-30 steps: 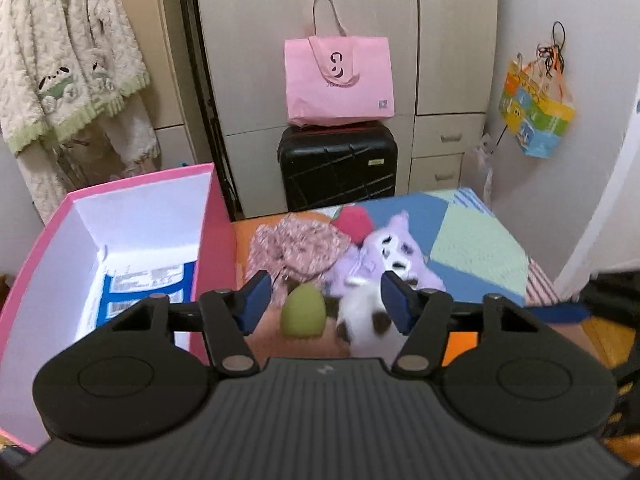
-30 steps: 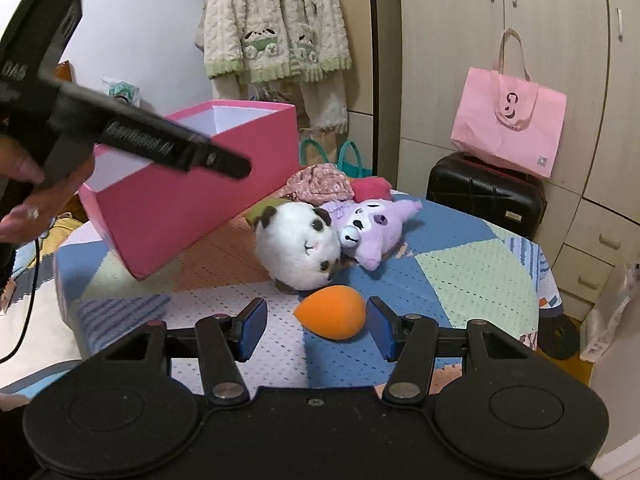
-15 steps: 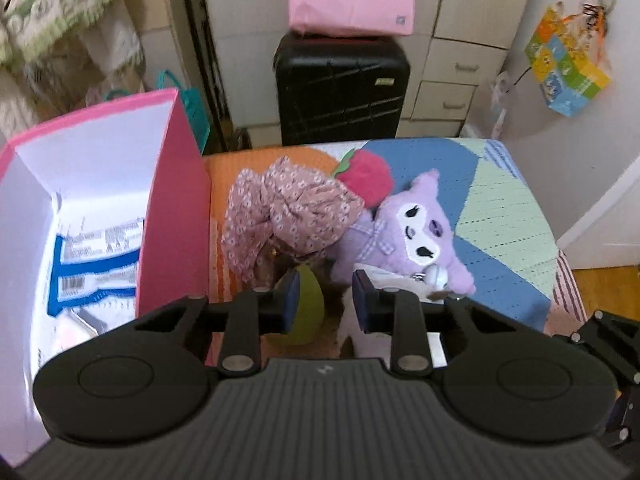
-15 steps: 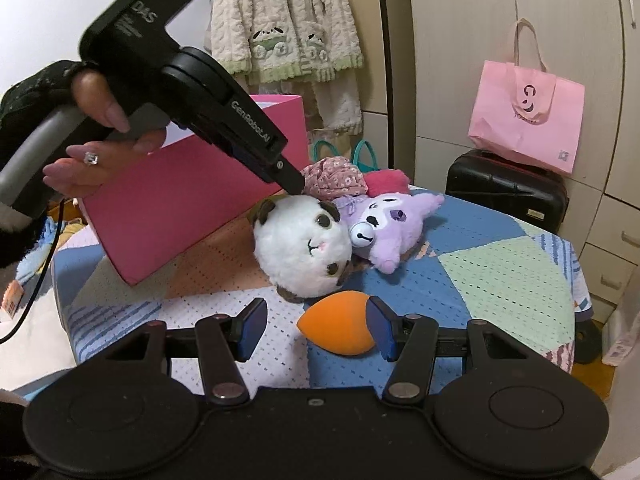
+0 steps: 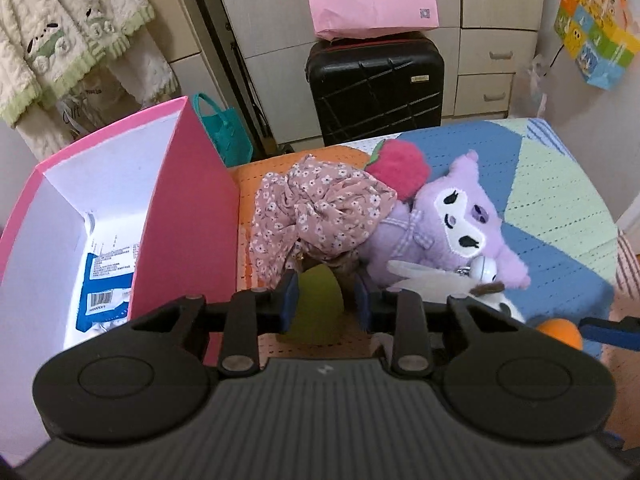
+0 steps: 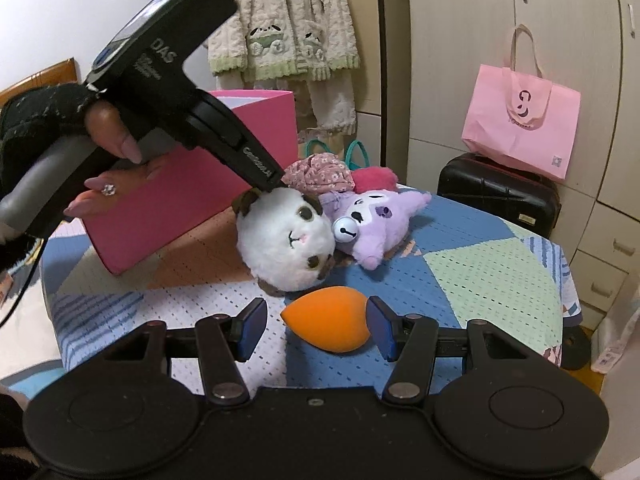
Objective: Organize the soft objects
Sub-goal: 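Grasp the green sponge with the left tool while the right tool grasps the orange sponge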
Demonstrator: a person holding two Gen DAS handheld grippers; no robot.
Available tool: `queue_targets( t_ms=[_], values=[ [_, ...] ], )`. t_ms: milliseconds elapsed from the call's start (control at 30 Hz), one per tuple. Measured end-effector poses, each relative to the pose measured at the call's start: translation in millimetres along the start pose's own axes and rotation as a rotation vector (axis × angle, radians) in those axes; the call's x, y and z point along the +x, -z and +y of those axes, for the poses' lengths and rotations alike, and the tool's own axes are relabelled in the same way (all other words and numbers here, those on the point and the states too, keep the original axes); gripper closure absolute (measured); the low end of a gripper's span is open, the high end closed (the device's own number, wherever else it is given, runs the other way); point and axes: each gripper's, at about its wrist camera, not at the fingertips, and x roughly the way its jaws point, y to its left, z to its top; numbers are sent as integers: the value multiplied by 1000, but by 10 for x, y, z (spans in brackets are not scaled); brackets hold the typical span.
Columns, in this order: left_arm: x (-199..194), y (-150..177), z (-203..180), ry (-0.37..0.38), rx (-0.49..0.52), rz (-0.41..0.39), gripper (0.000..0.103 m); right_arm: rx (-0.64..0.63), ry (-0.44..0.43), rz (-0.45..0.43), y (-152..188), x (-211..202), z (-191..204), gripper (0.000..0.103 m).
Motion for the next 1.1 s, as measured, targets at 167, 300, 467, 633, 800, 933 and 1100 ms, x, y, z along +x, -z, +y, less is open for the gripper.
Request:
queue_targets(
  t_ms=[167, 300, 467, 633, 800, 933, 1100],
  values=[
    [-37, 16, -17, -14, 37, 2, 71, -15, 23, 2, 4, 7, 4, 42],
    [-35, 30, -19, -43, 66, -5, 69, -10, 48, 6, 29, 14, -8, 42],
    [-19, 43, 13, -6, 41, 14, 69, 2, 72, 18, 61, 85, -33, 35],
    [-7, 82, 79, 7, -2, 5, 71, 20, 89, 27, 61, 123, -68, 36],
    [-33, 131, 95, -3, -22, -24, 79, 30, 140, 26, 79, 123, -96, 59],
    [-109, 179, 147, 14, -56, -50, 79, 68, 112, 0, 74, 27, -105, 60],
    [-301, 301, 174, 27, -83, -116, 80, 66, 117, -14, 52, -62, -40, 60]
  ],
)
